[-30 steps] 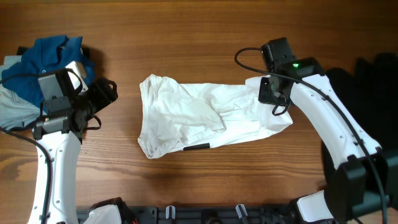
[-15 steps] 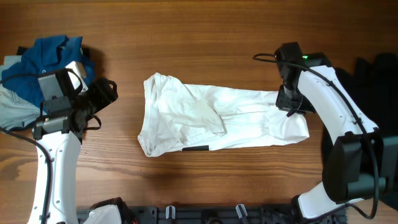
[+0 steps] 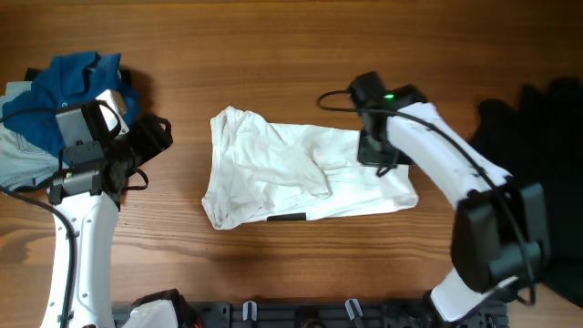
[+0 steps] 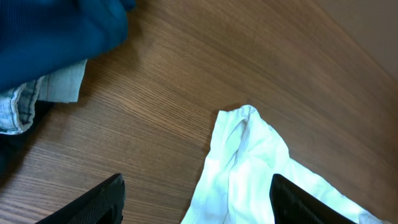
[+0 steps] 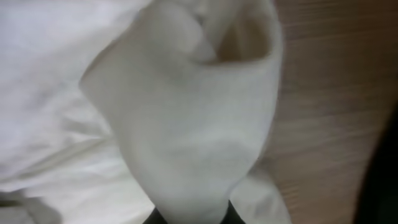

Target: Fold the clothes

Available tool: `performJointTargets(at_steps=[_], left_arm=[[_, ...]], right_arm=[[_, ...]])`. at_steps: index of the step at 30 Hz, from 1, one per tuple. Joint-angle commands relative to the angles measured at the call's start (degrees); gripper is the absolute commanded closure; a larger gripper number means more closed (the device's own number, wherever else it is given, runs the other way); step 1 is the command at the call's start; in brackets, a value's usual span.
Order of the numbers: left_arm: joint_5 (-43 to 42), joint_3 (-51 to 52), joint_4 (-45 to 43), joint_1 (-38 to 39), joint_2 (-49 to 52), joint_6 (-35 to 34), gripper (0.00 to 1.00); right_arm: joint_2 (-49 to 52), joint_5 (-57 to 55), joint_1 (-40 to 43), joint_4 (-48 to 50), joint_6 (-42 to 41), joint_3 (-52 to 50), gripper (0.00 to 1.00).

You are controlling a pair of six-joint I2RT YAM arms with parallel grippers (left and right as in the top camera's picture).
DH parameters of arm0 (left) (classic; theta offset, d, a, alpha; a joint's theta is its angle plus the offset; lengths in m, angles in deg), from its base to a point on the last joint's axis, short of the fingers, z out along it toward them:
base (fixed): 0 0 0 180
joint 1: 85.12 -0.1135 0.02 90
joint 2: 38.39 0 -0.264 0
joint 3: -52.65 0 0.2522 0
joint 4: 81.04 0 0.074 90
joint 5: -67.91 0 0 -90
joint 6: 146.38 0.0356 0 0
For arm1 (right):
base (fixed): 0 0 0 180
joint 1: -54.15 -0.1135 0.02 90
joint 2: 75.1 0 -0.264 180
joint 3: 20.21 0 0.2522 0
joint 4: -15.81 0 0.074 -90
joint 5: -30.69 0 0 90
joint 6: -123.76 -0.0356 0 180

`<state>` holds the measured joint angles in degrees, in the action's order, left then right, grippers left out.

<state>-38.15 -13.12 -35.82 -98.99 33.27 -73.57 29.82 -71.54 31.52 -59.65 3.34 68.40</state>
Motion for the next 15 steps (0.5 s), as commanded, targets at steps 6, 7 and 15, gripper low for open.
performJointTargets(at_steps=[6, 7, 15], left_arm=[[-0.85, 0.15, 0.42, 0.26, -0.61, 0.48, 0.25], [-0.87, 0.15, 0.44, 0.26, -0.61, 0.48, 0.25], [-0.85, 0.15, 0.92, 0.26, -0.61, 0.5, 0.25]], right_arm=[[3.39, 19.47, -5.97, 9.22, 4.98, 0.81, 0.48], [2.86, 18.84, -5.73, 9.46, 4.98, 0.85, 0.51], [-1.4, 14.8, 1.22, 3.96, 9.53, 0.57, 0.36]])
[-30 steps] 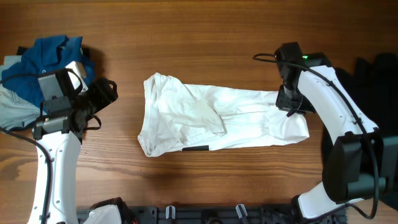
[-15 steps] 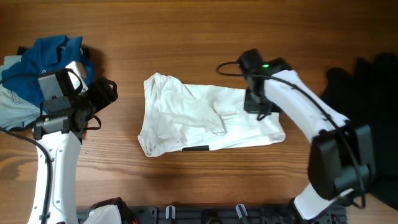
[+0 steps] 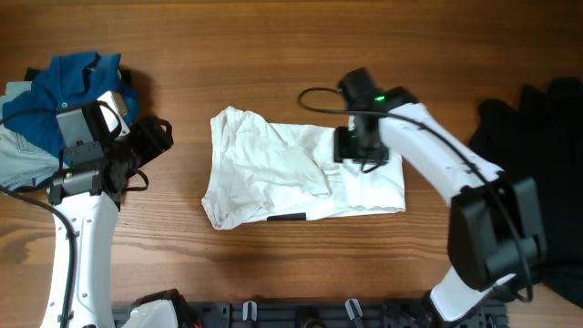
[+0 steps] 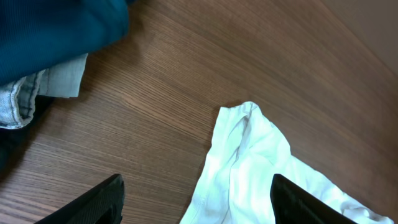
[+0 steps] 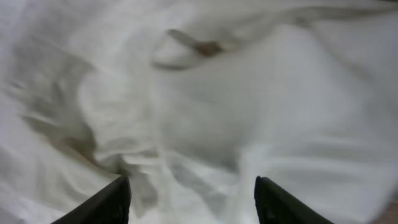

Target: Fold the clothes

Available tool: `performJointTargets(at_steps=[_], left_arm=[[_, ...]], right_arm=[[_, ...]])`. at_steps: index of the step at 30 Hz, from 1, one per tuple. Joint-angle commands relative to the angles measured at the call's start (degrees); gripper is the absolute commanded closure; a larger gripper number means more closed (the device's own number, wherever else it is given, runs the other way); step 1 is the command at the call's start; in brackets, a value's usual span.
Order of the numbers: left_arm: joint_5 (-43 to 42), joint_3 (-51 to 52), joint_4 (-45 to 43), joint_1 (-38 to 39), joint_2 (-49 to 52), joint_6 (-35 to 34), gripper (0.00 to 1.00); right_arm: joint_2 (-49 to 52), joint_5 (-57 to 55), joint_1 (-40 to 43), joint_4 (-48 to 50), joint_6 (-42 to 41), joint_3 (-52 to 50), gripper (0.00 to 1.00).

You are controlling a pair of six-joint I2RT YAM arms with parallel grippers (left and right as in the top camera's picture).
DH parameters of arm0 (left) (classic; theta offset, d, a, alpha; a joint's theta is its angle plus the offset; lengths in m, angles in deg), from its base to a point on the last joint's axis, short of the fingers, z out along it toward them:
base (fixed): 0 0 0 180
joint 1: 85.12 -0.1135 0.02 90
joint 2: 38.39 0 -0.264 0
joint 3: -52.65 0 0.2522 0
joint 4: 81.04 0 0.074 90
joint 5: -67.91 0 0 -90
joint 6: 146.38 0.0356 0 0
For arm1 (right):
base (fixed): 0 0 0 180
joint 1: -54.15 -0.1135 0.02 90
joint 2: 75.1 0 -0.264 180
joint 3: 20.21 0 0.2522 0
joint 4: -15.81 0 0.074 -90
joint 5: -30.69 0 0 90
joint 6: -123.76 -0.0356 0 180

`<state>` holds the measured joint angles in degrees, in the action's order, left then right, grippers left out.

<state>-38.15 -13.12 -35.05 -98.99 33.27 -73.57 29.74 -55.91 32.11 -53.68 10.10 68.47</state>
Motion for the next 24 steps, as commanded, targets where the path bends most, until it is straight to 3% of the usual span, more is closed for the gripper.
performJointTargets(at_steps=[1, 9, 12, 14, 18, 24], left_arm=[[-0.85, 0.15, 0.07, 0.26, -0.61, 0.5, 0.25], [-0.85, 0.15, -0.26, 0.26, -0.61, 0.5, 0.25], [-0.85, 0.15, -0.26, 0.26, -0.61, 0.5, 0.25], [-0.85, 0.15, -0.26, 0.26, -0.61, 0.5, 0.25], [-0.85, 0.15, -0.26, 0.26, -0.61, 0.5, 0.25], [-0.85, 0.15, -0.24, 0.26, -0.61, 0.5, 0.25]], right_arm=[[-0.98, -0.83, 0.11, -2.4, 2.69, 0.0, 0.38], [0.83, -5.68, -5.55, -0.57, 0.44, -4.55, 0.38], [1.2, -7.67, -5.92, -0.42, -2.23, -4.57, 0.53], [2.01, -10.16, -5.92, -0.35, -2.19, -4.85, 0.57], [4.63, -11.8, -6.69, -0.48, -0.04, -5.09, 0.56], [5.31, -9.44, -10.01, -0.44, 1.7, -5.07, 0.4]])
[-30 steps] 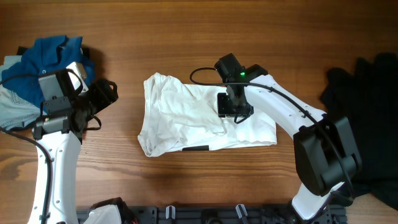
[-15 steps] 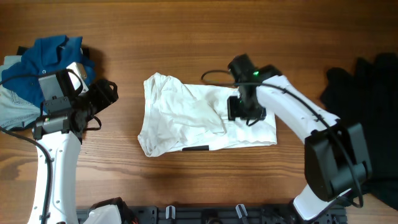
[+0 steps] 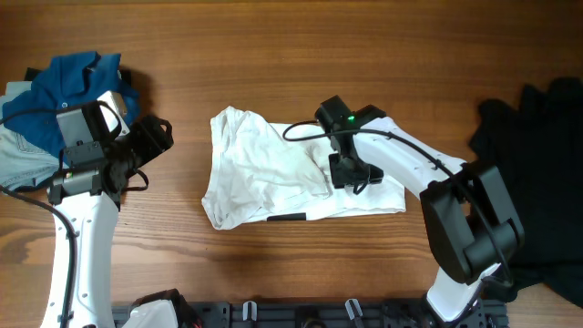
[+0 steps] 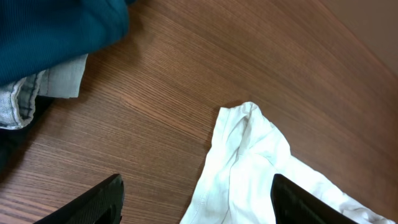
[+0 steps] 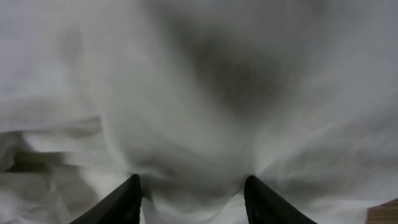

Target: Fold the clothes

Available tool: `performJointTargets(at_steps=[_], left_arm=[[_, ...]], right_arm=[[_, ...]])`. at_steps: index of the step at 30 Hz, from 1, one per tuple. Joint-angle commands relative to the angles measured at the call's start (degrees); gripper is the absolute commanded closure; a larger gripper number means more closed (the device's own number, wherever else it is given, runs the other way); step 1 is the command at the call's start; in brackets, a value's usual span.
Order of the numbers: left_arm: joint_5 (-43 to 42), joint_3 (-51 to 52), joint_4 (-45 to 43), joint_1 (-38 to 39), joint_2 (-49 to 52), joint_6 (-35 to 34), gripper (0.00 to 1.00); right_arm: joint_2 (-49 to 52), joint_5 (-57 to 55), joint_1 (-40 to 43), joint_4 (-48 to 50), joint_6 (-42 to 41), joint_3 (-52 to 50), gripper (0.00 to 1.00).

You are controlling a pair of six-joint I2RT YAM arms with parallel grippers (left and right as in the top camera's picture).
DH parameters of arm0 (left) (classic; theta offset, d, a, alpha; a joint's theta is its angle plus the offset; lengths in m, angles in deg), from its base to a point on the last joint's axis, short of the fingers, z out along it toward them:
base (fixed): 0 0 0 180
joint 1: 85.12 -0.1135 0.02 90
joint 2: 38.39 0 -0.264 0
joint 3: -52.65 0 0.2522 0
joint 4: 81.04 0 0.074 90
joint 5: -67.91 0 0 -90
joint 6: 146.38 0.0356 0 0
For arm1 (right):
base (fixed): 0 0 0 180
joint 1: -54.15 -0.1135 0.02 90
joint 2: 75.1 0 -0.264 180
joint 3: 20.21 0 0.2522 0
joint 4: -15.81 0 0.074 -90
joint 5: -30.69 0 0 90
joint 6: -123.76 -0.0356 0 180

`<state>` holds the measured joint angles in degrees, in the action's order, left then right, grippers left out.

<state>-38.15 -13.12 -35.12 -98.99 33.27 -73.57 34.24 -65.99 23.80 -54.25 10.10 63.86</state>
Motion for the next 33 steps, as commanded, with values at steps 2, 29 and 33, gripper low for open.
performJointTargets(at_steps=[2, 29, 33], left_arm=[[-0.85, 0.15, -0.17, 0.26, -0.61, 0.48, 0.25], [-0.85, 0.15, -0.2, 0.26, -0.61, 0.48, 0.25], [-0.85, 0.15, -0.2, 0.26, -0.61, 0.5, 0.25]], right_arm=[[0.81, 1.16, -2.25, 0.15, 2.67, -0.46, 0.4], [-3.78, 9.14, -7.26, -2.58, 5.62, 6.14, 0.96], [-3.85, 6.86, -8.26, -1.33, 5.33, 6.21, 0.52]])
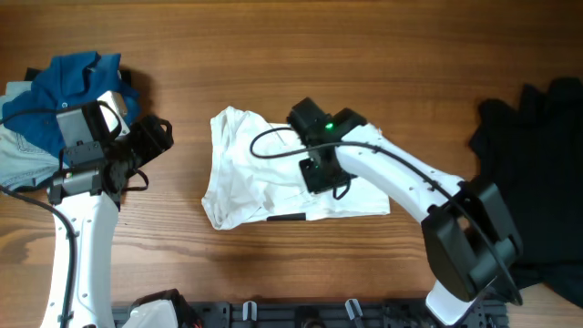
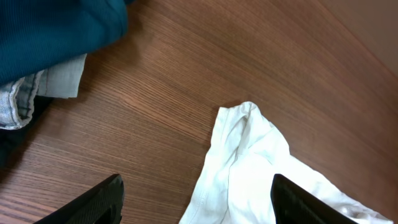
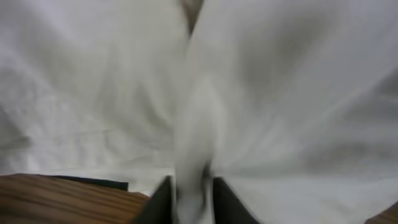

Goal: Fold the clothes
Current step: 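Reach the left gripper to the shirt's upper left corner and pinch it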

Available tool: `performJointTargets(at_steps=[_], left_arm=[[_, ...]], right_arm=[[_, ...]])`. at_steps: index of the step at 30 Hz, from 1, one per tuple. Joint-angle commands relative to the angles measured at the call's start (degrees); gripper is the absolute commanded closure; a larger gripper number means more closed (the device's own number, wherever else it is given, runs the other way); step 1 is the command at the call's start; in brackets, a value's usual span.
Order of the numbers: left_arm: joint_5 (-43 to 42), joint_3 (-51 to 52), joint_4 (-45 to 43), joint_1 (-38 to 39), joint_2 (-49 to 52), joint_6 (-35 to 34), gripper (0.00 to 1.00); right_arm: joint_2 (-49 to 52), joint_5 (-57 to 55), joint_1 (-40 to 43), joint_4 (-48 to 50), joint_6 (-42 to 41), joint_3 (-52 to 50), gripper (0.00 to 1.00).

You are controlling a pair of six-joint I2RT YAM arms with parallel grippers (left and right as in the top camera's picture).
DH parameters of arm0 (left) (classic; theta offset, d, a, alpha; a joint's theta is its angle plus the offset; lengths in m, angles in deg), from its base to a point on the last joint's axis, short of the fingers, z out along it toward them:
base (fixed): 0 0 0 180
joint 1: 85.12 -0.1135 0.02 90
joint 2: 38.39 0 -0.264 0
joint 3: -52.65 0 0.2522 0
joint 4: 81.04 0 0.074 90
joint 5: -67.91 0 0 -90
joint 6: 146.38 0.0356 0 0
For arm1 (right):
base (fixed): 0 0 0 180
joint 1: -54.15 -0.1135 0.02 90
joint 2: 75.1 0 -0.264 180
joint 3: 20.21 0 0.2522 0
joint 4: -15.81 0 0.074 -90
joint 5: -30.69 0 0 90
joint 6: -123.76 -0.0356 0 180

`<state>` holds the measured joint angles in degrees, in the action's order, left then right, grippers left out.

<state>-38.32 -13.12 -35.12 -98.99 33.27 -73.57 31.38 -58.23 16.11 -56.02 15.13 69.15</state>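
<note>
A crumpled white garment (image 1: 264, 173) lies mid-table. My right gripper (image 1: 319, 171) sits on its middle, slightly right. In the right wrist view that gripper (image 3: 194, 202) is shut on a raised fold of the white cloth (image 3: 199, 124), the dark fingers (image 3: 163, 200) close on either side. My left gripper (image 1: 150, 137) hovers over bare wood, left of the garment. In the left wrist view it (image 2: 199, 202) stands wide open and empty, with the garment's corner (image 2: 249, 155) ahead of it.
A heap of blue and denim clothes (image 1: 64, 91) lies at the far left, also seen as blue cloth (image 2: 56, 31) from the left wrist. Black clothes (image 1: 537, 137) are piled at the right edge. A dark rail (image 1: 319, 314) runs along the front edge.
My right gripper was open and pressed on the cloth; now it is a little further left and shut on a fold. The garment's right edge has drawn inward. The left arm has not moved.
My right gripper first held the garment's right end. Then it stood open over the cloth, further left, with that end narrower. Then it was open, pressed down near the middle. Now it pinches a fold there. The left gripper stayed open beside the blue pile throughout.
</note>
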Motion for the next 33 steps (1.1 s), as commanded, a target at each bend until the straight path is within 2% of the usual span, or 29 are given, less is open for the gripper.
performJointTargets(at_steps=[1, 5, 8, 9, 12, 15, 18, 24, 27, 33], left_arm=[[-0.68, 0.15, -0.2, 0.26, -0.61, 0.5, 0.24], [-0.7, 0.15, 0.04, 0.26, -0.61, 0.48, 0.24], [-0.7, 0.15, 0.85, 0.26, -0.61, 0.48, 0.27], [-0.7, 0.15, 1.38, 0.26, -0.61, 0.48, 0.29], [-0.72, 0.15, 2.27, 0.52, 0.44, 0.5, 0.37], [-1.7, 0.15, 2.49, 3.78, 3.52, 0.52, 0.27], [-2.01, 0.15, 2.36, 7.85, 7.06, 0.87, 0.12], [-0.5, 0.15, 1.62, 13.66, 15.87, 5.29, 0.07], [-0.26, 0.15, -1.36, 14.29, 21.79, 5.68, 0.04], [-3.08, 0.15, -2.38, 14.4, 31.23, 9.55, 0.05]], right_arm=[[-1.29, -3.8, 0.02, 0.44, -1.44, 1.03, 0.52], [-4.26, -4.52, 4.07, 2.95, -2.82, 1.09, 0.64], [-6.1, -2.25, 8.74, 5.18, -2.8, 1.07, 0.94], [-6.05, -1.11, 10.25, 6.03, -2.78, 1.01, 0.96], [0.2, 1.01, 12.9, 9.99, -2.25, 0.76, 0.96], [6.97, 0.96, 12.9, 11.28, -2.32, 0.76, 0.96], [10.29, 0.9, 12.94, 12.5, -2.34, 0.76, 0.96], [10.64, 0.09, 12.98, 12.63, -2.38, 0.81, 0.95], [10.64, 0.11, 13.0, 12.63, -2.38, 0.81, 0.95], [10.64, 0.09, 13.0, 12.39, -2.36, 0.81, 0.95]])
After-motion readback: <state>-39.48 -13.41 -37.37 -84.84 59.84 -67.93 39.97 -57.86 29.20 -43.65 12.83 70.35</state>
